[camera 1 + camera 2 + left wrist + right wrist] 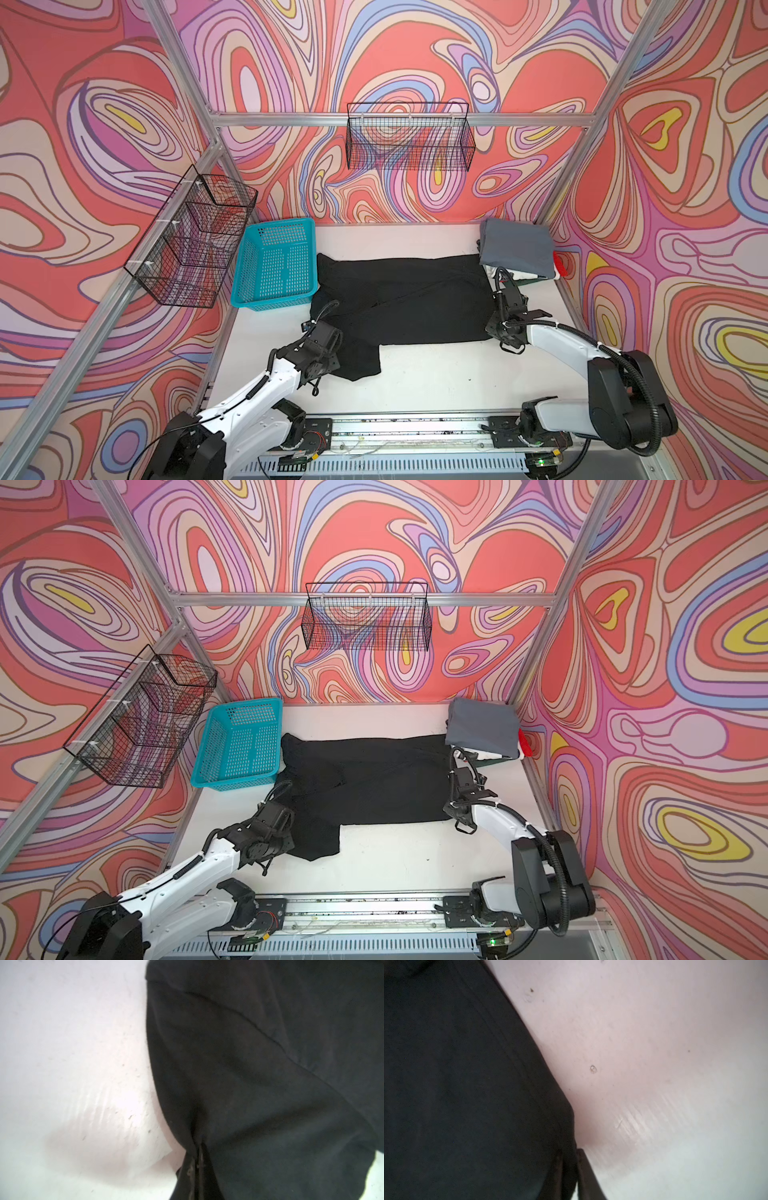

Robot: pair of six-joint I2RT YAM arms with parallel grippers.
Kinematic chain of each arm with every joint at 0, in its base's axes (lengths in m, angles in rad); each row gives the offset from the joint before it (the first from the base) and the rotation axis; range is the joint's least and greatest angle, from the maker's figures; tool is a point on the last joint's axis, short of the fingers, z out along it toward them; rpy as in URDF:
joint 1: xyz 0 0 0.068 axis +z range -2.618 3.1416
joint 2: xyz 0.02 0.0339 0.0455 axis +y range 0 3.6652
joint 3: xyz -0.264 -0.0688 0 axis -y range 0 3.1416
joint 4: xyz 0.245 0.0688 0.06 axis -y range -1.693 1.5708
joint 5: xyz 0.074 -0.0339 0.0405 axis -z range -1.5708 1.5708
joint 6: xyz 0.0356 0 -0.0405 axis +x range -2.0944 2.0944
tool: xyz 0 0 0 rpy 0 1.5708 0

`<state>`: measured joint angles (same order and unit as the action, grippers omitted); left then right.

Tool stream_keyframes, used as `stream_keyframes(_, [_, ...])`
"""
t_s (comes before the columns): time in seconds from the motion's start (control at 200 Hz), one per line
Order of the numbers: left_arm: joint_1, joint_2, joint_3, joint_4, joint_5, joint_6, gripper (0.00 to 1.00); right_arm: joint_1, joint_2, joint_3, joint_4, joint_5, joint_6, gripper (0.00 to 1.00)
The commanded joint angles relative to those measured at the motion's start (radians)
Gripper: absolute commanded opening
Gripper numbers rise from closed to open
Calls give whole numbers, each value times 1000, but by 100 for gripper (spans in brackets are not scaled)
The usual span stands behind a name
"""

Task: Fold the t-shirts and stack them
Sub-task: 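Grasp the near shirt corners with both grippers and lift them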

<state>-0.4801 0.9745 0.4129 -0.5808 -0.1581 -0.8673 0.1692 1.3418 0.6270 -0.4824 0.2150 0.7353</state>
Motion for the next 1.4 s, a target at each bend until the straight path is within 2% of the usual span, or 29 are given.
stream_keyframes(0.0, [-5, -27, 44, -103, -46, 1, 0, -4, -8, 23, -2, 41, -7, 6])
stream_keyframes(0.22, [-5, -68, 78, -169, -50, -13, 0, -4, -42, 15, -37, 49, -6, 0])
stream_keyframes(0.396, [-5, -165, 93, -270, -63, -32, 0, -4, -112, 20, -102, 54, -1, 0])
stream_keyframes(0.586, [-5, -252, 188, -323, -87, -25, 0, -5, -159, 44, -155, 48, 0, 0])
stream_keyframes(0.806, [-4, -160, 244, -280, -115, 2, 0, -4, -139, 103, -147, 51, -26, 0])
stream_keyframes(1.022, [0, -77, 300, -187, -130, 35, 0, -4, -53, 189, -116, 49, -57, 0])
stream_keyframes(1.197, [33, -11, 339, -128, -148, 80, 0, -4, 47, 258, -71, 46, -81, 0])
stream_keyframes(1.397, [83, 44, 365, -87, -105, 123, 0, -5, 148, 349, -62, 62, -111, 0])
